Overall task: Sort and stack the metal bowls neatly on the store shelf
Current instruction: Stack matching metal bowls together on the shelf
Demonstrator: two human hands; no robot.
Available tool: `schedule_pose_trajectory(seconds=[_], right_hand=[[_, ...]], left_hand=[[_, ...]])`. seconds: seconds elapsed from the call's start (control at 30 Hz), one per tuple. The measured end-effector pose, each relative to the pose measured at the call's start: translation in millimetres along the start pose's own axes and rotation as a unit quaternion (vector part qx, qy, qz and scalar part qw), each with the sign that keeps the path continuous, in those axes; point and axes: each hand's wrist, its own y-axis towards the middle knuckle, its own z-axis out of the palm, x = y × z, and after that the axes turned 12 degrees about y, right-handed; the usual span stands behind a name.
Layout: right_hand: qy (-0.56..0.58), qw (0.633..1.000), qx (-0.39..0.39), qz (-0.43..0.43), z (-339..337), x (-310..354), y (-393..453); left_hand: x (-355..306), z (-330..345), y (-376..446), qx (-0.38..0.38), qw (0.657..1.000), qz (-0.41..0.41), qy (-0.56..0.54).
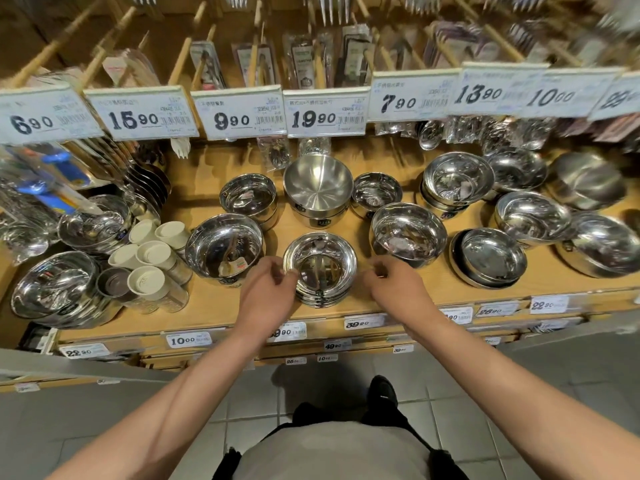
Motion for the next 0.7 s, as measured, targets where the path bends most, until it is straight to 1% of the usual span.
schedule_pose_trajectory(seconds=[0.1, 0.17, 0.23, 0.3, 0.43, 0.57, 0.7], right_hand=[[0.07, 0.997, -0.014, -0.005, -29, 13, -2], [0.099, 0.994, -0.035, -0.015, -51, 17, -1], [0.12, 0.99, -0.064, -0.021, -73, 16, 2], [0.141, 0.986, -0.086, -0.021, -94, 11, 5], [0.154, 0.983, -0.102, -0.006, -130, -5, 10], [0.143, 0.983, -0.11, 0.015, -162, -26, 27], [0.135, 0.984, -0.112, 0.019, -200, -47, 49]], left_hand=[[-26, -7, 0, -0.002, 0.999, 0.038, -0.035], [-45, -9, 3, 0.022, 0.995, 0.053, -0.084], [-63, -8, 6, 0.05, 0.991, 0.044, -0.115], [-78, -5, 8, 0.069, 0.99, 0.045, -0.114], [-98, 9, 7, 0.099, 0.99, 0.064, -0.076], [-111, 28, 7, 0.099, 0.99, 0.086, -0.051], [-143, 50, 13, 0.077, 0.991, 0.056, -0.088]])
